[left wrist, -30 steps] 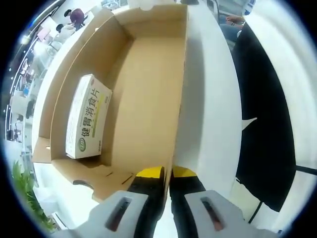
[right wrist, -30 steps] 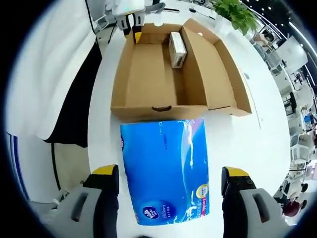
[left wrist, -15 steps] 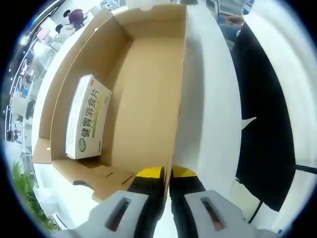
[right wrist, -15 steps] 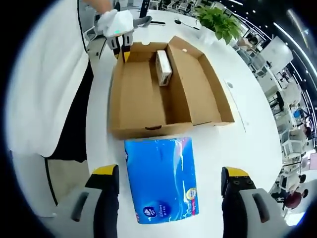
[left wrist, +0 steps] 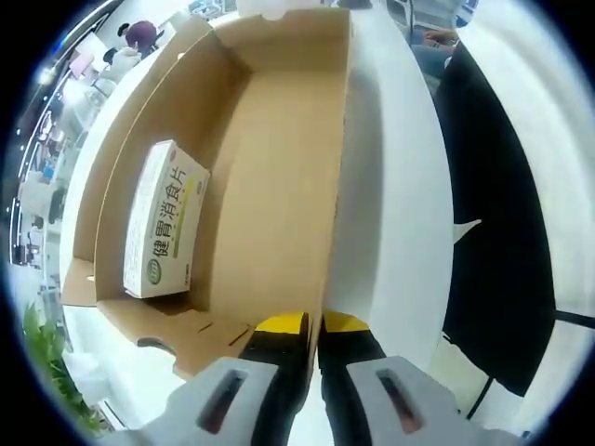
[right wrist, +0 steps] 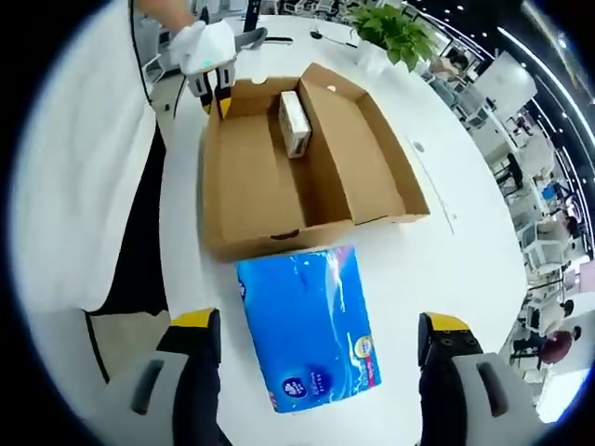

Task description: Operate the shoe box by opening the lid, removing the specified soft item, and placing it in the target area until the item is outside and the box remains undamaged.

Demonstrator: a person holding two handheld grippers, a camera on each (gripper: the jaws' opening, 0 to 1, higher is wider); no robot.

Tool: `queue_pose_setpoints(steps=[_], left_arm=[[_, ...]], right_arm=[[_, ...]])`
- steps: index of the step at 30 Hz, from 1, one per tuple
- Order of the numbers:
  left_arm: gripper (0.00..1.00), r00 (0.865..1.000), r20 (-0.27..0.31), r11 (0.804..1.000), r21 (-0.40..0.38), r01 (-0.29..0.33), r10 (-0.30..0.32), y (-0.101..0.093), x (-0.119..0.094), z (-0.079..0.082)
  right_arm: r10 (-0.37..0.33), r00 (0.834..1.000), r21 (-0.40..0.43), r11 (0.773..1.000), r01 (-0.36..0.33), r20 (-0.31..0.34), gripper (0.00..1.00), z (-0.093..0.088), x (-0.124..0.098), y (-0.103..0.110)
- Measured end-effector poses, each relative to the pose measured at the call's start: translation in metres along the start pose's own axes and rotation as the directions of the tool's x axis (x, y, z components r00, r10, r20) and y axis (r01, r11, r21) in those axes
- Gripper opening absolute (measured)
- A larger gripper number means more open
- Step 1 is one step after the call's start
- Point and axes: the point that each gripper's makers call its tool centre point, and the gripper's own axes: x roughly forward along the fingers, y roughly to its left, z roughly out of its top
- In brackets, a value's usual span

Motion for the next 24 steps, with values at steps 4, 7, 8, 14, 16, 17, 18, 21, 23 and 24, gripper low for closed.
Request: queue_pose_setpoints(steps=[4, 7, 8, 14, 16, 17, 18, 21, 23, 24], left_arm=[[0.04, 1.000, 0.002, 1.000, 0.002, -0.002, 0.002, 0.000, 0.000, 0.000], [0.04, 1.000, 0.001, 1.000, 0.000, 0.001, -0.001, 0.000, 0.000, 0.000], [0.03, 1.000, 0.000, 1.000, 0.000, 0.002, -0.002, 0.000, 0.000, 0.000], [0.04, 1.000, 0.004, 1.000, 0.006, -0.004, 0.004, 0.000, 0.000, 0.000], [0.04, 1.000, 0.002, 1.000, 0.002, -0.001, 0.001, 0.000, 0.000, 0.000], [0.04, 1.000, 0.002, 1.000, 0.000, 0.000, 0.000, 0.000, 0.000, 0.000], [0.04, 1.000, 0.003, 1.000, 0.000, 0.000, 0.000, 0.000, 0.000, 0.000], [0.04, 1.000, 0.003, 1.000, -0.002, -0.001, 0.001, 0.000, 0.000, 0.000], [0.04, 1.000, 0.003, 1.000, -0.001, -0.001, 0.001, 0.000, 0.000, 0.000], [0.04, 1.000, 0.003, 1.000, -0.002, 0.000, 0.000, 0.000, 0.000, 0.000]], right_arm=[[-0.095, 0.995, 0.076, 0.993, 0.093, 0.023, 0.85, 0.002, -0.002, -0.011], [-0.151, 0.987, 0.118, 0.983, 0.143, 0.062, 0.80, 0.007, -0.006, -0.015], [-0.167, 0.983, 0.138, 0.978, 0.156, 0.073, 0.80, 0.009, -0.007, -0.016], [-0.294, 0.919, 0.391, 0.903, 0.177, 0.263, 0.73, 0.057, -0.027, -0.033], [-0.342, 0.887, 0.466, 0.868, 0.173, 0.309, 0.72, 0.070, -0.036, -0.040], [-0.347, 0.880, 0.483, 0.860, 0.162, 0.323, 0.71, 0.074, -0.039, -0.041], [-0.344, 0.879, 0.498, 0.854, 0.148, 0.330, 0.67, 0.077, -0.043, -0.041], [-0.359, 0.849, 0.496, 0.858, 0.136, 0.388, 0.61, 0.095, -0.059, -0.041], [-0.353, 0.850, 0.496, 0.859, 0.129, 0.390, 0.66, 0.098, -0.063, -0.039], [-0.354, 0.851, 0.498, 0.857, 0.129, 0.388, 0.67, 0.099, -0.064, -0.040]])
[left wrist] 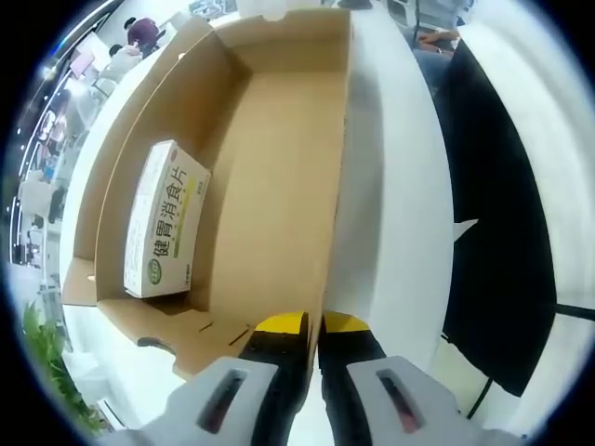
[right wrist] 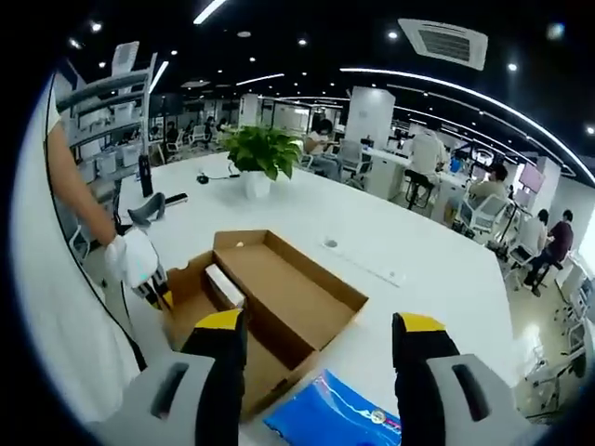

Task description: Operate the shoe box by opening the lid, removing the specified soft item, and placing it in the target area until the item is outside and the box remains undamaged.

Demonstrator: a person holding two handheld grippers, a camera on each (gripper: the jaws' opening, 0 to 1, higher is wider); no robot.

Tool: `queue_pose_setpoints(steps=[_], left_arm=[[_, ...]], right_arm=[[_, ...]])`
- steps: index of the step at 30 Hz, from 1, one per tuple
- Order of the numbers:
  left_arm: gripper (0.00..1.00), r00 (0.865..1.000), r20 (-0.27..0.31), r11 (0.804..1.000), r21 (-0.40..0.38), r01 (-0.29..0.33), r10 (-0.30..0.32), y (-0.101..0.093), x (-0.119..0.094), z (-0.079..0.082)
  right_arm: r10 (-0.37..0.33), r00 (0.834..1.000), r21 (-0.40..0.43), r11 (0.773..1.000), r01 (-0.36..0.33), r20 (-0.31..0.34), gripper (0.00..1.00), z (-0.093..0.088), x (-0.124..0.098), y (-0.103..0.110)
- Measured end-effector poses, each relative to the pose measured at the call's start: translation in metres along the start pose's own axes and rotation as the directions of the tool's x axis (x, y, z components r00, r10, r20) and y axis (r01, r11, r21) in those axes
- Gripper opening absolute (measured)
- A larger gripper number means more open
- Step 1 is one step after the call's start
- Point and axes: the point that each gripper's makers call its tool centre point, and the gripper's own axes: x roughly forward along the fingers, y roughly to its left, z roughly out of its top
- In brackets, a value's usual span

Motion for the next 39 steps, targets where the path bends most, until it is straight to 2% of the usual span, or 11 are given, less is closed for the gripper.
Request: queue_pose_setpoints(steps=[3, 6, 10, 15, 20, 27, 28, 29, 31, 35, 39], left_arm=[[0.04, 1.000, -0.001, 1.000, -0.003, 0.000, 0.000, 0.000, 0.000, 0.000], [0.04, 1.000, 0.000, 1.000, -0.002, -0.001, 0.001, 0.000, 0.000, 0.000], [0.04, 1.000, 0.000, 1.000, -0.003, -0.002, 0.002, 0.000, 0.000, 0.000], [0.04, 1.000, 0.001, 1.000, -0.003, -0.003, 0.003, 0.000, 0.000, 0.000], [0.04, 1.000, 0.002, 1.000, -0.004, -0.005, 0.005, 0.000, 0.001, 0.000], [0.04, 1.000, 0.005, 1.000, -0.005, -0.005, 0.005, 0.000, 0.000, 0.000], [0.04, 1.000, 0.005, 1.000, -0.005, -0.005, 0.005, 0.000, 0.000, 0.000], [0.04, 1.000, 0.005, 1.000, -0.005, -0.005, 0.005, 0.000, 0.000, 0.000], [0.04, 1.000, 0.005, 1.000, -0.004, -0.005, 0.005, 0.000, 0.000, 0.000], [0.04, 1.000, 0.006, 1.000, -0.002, -0.006, 0.006, 0.000, 0.000, 0.000], [0.04, 1.000, 0.005, 1.000, -0.002, -0.008, 0.008, 0.001, 0.000, 0.000]], right_arm=[[0.004, 1.000, 0.026, 1.000, -0.005, 0.012, 0.69, 0.002, 0.001, 0.000], [0.014, 1.000, 0.123, 0.992, -0.014, 0.004, 0.75, 0.000, 0.003, 0.000], [0.022, 0.997, 0.147, 0.989, -0.033, 0.076, 0.66, 0.014, 0.000, 0.002], [-0.018, 0.992, 0.089, 0.996, 0.007, 0.128, 0.67, 0.027, -0.001, 0.000], [0.018, 0.982, 0.208, 0.976, -0.058, 0.188, 0.70, 0.042, -0.001, 0.010], [0.043, 0.970, 0.297, 0.948, -0.116, 0.240, 0.96, 0.052, -0.001, 0.020], [0.012, 0.967, 0.285, 0.955, -0.087, 0.256, 1.00, 0.053, 0.000, 0.017], [-0.028, 0.975, 0.229, 0.973, -0.024, 0.220, 1.00, 0.046, 0.001, 0.011], [-0.008, 0.980, 0.241, 0.970, -0.042, 0.201, 1.00, 0.042, 0.003, 0.017], [-0.004, 0.964, 0.261, 0.963, -0.069, 0.266, 0.97, 0.050, 0.001, 0.025], [-0.082, 0.959, 0.209, 0.978, 0.024, 0.271, 0.98, 0.048, 0.006, 0.012]])
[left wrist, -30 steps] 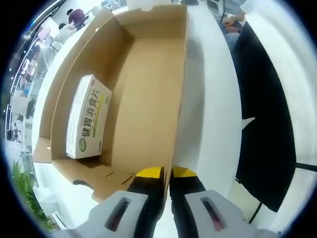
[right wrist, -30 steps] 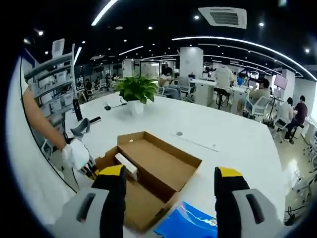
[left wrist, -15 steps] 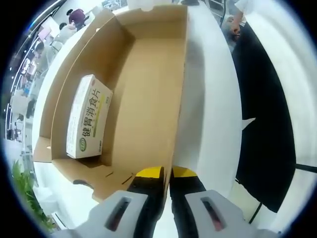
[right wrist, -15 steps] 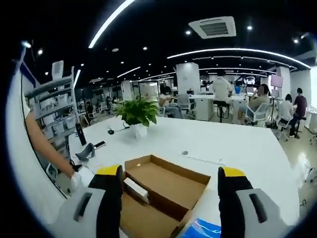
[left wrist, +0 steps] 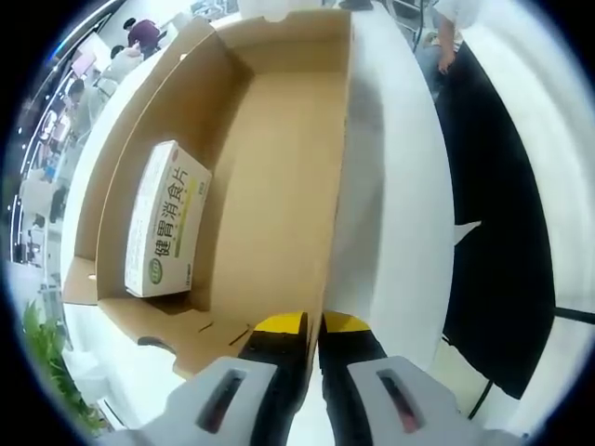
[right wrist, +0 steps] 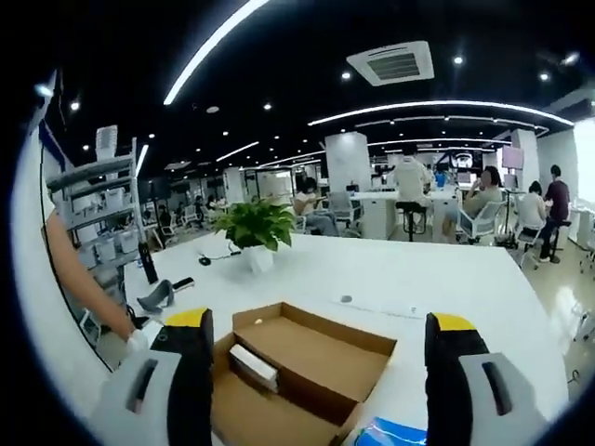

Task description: Operate the shoe box by opening the lid, removing the specified soft item, and placing it in the target area until the item is outside and the box remains undamaged.

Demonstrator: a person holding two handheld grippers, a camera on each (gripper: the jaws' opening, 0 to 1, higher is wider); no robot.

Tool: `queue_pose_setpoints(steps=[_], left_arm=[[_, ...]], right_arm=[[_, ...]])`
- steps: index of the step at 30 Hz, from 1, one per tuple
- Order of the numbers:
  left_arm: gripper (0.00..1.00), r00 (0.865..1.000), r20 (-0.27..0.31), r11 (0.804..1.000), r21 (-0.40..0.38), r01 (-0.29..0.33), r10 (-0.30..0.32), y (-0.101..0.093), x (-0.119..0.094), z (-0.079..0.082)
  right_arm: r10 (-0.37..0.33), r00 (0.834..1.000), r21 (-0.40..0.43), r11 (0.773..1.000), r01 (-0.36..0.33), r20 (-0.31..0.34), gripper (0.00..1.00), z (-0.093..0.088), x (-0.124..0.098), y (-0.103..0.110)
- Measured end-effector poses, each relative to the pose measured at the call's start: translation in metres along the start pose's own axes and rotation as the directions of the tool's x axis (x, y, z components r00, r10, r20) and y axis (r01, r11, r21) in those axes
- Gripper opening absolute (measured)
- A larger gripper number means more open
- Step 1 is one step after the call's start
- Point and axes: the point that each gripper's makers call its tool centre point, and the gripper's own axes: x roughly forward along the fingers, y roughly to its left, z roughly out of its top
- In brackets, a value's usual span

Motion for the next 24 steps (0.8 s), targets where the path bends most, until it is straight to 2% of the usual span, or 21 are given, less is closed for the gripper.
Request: queue_pose_setpoints(steps=[1, 4, 7, 8, 9, 11, 12, 14, 15, 20, 22, 23, 24], left_arm=[[0.04, 1.000, 0.000, 1.000, -0.001, 0.000, 0.000, 0.000, 0.000, 0.000], [0.05, 1.000, 0.002, 1.000, -0.002, -0.004, 0.004, 0.000, 0.000, 0.000], [0.05, 1.000, 0.007, 1.000, -0.001, -0.014, 0.014, 0.001, 0.000, 0.000], [0.05, 1.000, 0.008, 1.000, -0.001, -0.016, 0.016, 0.001, 0.000, 0.000], [0.05, 1.000, 0.007, 1.000, 0.000, -0.015, 0.015, 0.001, 0.000, 0.000], [0.05, 1.000, 0.002, 1.000, -0.003, -0.009, 0.009, 0.001, 0.000, 0.000], [0.05, 1.000, 0.001, 1.000, -0.007, -0.004, 0.004, 0.001, 0.000, 0.000], [0.05, 1.000, -0.001, 1.000, -0.008, 0.000, 0.000, 0.001, 0.000, 0.000], [0.05, 1.000, -0.002, 1.000, -0.006, 0.002, -0.002, 0.000, 0.000, 0.000], [0.05, 1.000, 0.002, 1.000, 0.002, -0.002, 0.001, 0.000, 0.000, 0.000], [0.05, 1.000, 0.003, 1.000, 0.000, 0.000, 0.000, 0.000, 0.000, 0.000], [0.05, 1.000, 0.002, 1.000, -0.002, 0.000, 0.000, 0.000, 0.000, 0.000], [0.05, 1.000, 0.002, 1.000, -0.002, 0.001, -0.001, 0.000, 0.000, 0.000]], right_arm=[[0.022, 1.000, 0.016, 1.000, -0.022, 0.011, 0.98, 0.001, 0.000, 0.004], [0.014, 0.999, 0.039, 0.999, -0.015, 0.034, 0.96, 0.002, 0.001, 0.004], [-0.091, 0.991, -0.033, 0.995, 0.095, 0.097, 0.91, 0.010, -0.002, -0.010], [-0.103, 0.987, -0.051, 0.993, 0.110, 0.127, 0.94, 0.014, -0.002, -0.011], [-0.082, 0.988, -0.022, 0.996, 0.085, 0.128, 1.00, 0.014, 0.000, -0.007], [-0.064, 0.993, 0.019, 0.998, 0.062, 0.095, 1.00, 0.009, 0.003, -0.003], [-0.045, 0.992, 0.049, 0.998, 0.040, 0.116, 1.00, 0.011, 0.004, 0.001], [-0.006, 0.993, 0.115, 0.993, -0.007, 0.114, 1.00, 0.010, 0.004, 0.011], [-0.022, 0.994, 0.117, 0.993, 0.009, 0.107, 1.00, 0.008, 0.005, 0.009], [-0.001, 0.997, 0.118, 0.993, -0.008, 0.078, 1.00, -0.004, 0.011, 0.019], [0.040, 0.999, 0.214, 0.976, -0.044, 0.021, 1.00, -0.015, 0.013, 0.031], [0.075, 0.997, 0.308, 0.949, -0.073, 0.004, 1.00, -0.020, 0.015, 0.038], [0.079, 0.997, 0.355, 0.931, -0.083, 0.026, 1.00, -0.018, 0.016, 0.040]])
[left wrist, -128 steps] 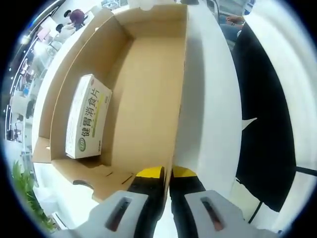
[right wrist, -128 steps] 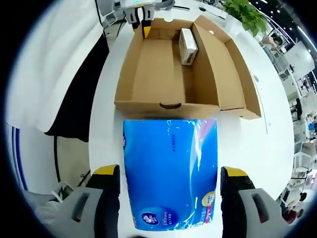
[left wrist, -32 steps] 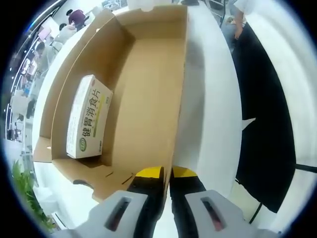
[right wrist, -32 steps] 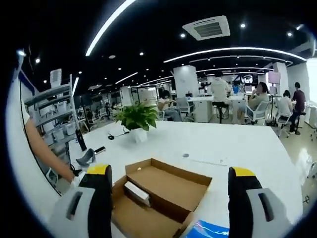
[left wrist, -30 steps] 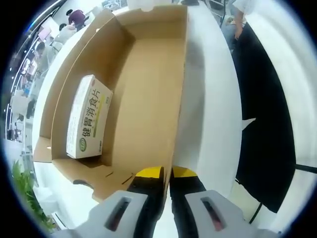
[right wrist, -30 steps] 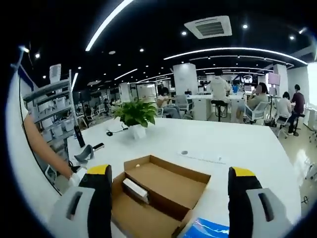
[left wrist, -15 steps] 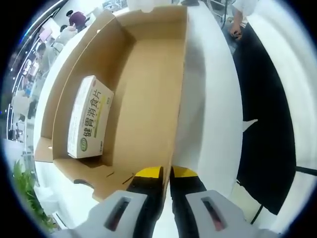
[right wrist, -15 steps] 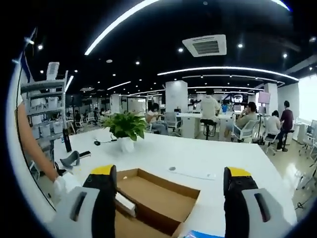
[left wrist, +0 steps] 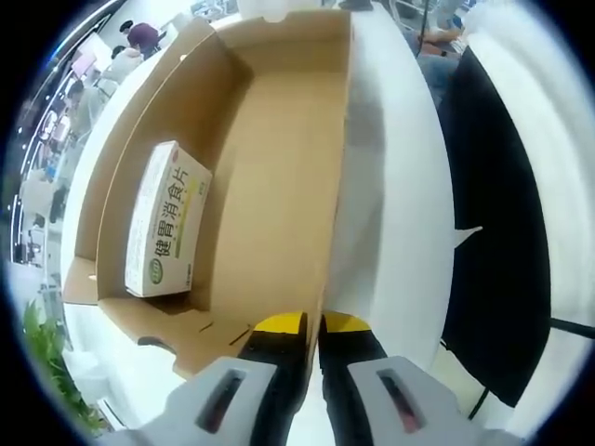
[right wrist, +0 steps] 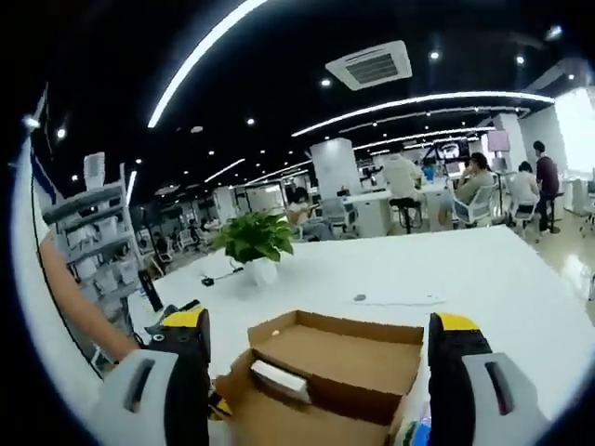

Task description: Operate the shoe box by opening the lid, removing the specified soft item, and placing it in the target area until the item is outside and the box remains undamaged.

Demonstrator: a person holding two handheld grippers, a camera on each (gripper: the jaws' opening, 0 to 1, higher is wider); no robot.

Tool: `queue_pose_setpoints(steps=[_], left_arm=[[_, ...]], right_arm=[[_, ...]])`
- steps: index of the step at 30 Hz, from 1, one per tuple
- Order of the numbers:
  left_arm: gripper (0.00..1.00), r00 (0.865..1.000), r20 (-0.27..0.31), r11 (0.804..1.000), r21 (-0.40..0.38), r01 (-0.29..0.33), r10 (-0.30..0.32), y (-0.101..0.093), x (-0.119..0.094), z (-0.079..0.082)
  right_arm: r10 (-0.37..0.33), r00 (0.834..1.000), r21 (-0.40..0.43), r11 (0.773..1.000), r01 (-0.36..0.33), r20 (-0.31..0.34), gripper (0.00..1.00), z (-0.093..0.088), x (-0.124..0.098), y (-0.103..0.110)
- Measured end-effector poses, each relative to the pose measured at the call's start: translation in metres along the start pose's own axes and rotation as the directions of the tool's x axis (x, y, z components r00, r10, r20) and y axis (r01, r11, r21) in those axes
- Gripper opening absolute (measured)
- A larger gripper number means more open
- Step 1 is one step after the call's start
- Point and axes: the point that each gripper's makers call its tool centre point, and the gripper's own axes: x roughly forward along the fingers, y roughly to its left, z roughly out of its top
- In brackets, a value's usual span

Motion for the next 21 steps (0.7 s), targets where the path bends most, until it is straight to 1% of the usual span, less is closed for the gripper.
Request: queue_pose_setpoints(steps=[2, 3, 4, 5, 6, 7, 8, 10, 11, 12, 13, 14, 15, 16, 17, 18, 19, 20, 21], left_arm=[[0.05, 1.000, 0.001, 1.000, -0.001, 0.002, -0.002, 0.000, 0.000, 0.000], [0.05, 1.000, 0.005, 1.000, -0.010, 0.009, -0.009, 0.000, 0.000, 0.000], [0.05, 1.000, 0.010, 0.998, -0.055, 0.017, -0.016, 0.000, 0.000, 0.000], [0.05, 1.000, 0.018, 0.998, -0.058, 0.020, -0.019, 0.002, 0.000, 0.000], [0.05, 1.000, 0.020, 0.998, -0.052, 0.018, -0.017, 0.002, -0.001, 0.000], [0.05, 1.000, 0.022, 0.998, -0.053, 0.018, -0.017, 0.001, -0.001, 0.001], [0.04, 1.000, 0.023, 0.999, -0.042, 0.015, -0.014, 0.001, -0.001, 0.001], [0.04, 1.000, 0.021, 0.999, -0.034, 0.015, -0.015, 0.001, 0.000, 0.001], [0.04, 1.000, 0.022, 0.999, -0.036, 0.017, -0.016, 0.000, 0.000, 0.001], [0.04, 1.000, 0.022, 0.999, -0.034, 0.018, -0.018, 0.000, -0.001, 0.001], [0.04, 1.000, 0.022, 0.999, -0.033, 0.019, -0.018, 0.000, -0.001, 0.001], [0.04, 1.000, 0.022, 0.999, -0.026, 0.018, -0.017, 0.000, -0.001, 0.001], [0.04, 1.000, 0.022, 1.000, -0.018, 0.016, -0.015, 0.000, -0.001, 0.001], [0.04, 1.000, 0.023, 1.000, -0.014, 0.013, -0.013, 0.000, -0.001, 0.001], [0.04, 1.000, 0.023, 1.000, -0.012, 0.012, -0.012, 0.000, -0.001, 0.001], [0.04, 1.000, 0.024, 1.000, -0.005, 0.008, -0.008, 0.000, -0.001, 0.001], [0.04, 1.000, 0.023, 1.000, -0.006, 0.008, -0.008, 0.000, -0.001, 0.001], [0.04, 1.000, 0.022, 1.000, -0.006, 0.007, -0.007, 0.000, -0.001, 0.001], [0.04, 1.000, 0.022, 1.000, -0.005, 0.006, -0.006, 0.000, -0.001, 0.001]], right_arm=[[0.053, 0.997, 0.077, 0.995, -0.057, 0.053, 1.00, 0.003, 0.001, 0.008], [0.043, 0.991, 0.091, 0.994, -0.055, 0.125, 1.00, 0.011, 0.002, 0.007], [-0.015, 0.986, 0.068, 0.998, 0.004, 0.169, 1.00, 0.015, 0.001, -0.003], [-0.019, 0.983, -0.025, 0.999, 0.024, 0.184, 1.00, 0.014, 0.001, -0.003], [-0.022, 0.984, -0.043, 0.999, 0.030, 0.177, 0.99, 0.011, 0.002, -0.004], [-0.025, 0.984, -0.028, 0.999, 0.030, 0.177, 0.96, 0.010, 0.002, -0.003], [-0.031, 0.983, -0.003, 0.999, 0.032, 0.180, 0.95, 0.010, 0.004, -0.005], [-0.056, 0.991, 0.020, 0.998, 0.054, 0.123, 0.96, 0.000, 0.007, -0.010], [-0.077, 0.989, -0.006, 0.997, 0.079, 0.126, 0.97, 0.000, 0.010, -0.014], [-0.081, 0.991, -0.028, 0.996, 0.085, 0.111, 0.99, -0.003, 0.012, -0.014], [-0.088, 0.992, -0.032, 0.995, 0.091, 0.088, 1.00, -0.007, 0.013, -0.015], [-0.101, 0.992, -0.032, 0.994, 0.104, 0.077, 1.00, -0.009, 0.014, -0.015], [-0.103, 0.992, -0.055, 0.993, 0.107, 0.078, 0.99, -0.010, 0.014, -0.014], [-0.118, 0.991, -0.091, 0.988, 0.123, 0.064, 0.92, -0.012, 0.014, -0.016], [-0.144, 0.989, -0.103, 0.984, 0.148, 0.043, 0.86, -0.015, 0.013, -0.019], [-0.128, 0.991, -0.099, 0.986, 0.131, 0.032, 0.81, -0.018, 0.015, -0.012], [-0.130, 0.991, -0.085, 0.988, 0.131, 0.022, 0.77, -0.019, 0.016, -0.011], [-0.149, 0.989, -0.084, 0.985, 0.150, 0.016, 0.76, -0.021, 0.017, -0.012], [-0.154, 0.988, -0.109, 0.982, 0.155, 0.014, 0.76, -0.022, 0.019, -0.010]])
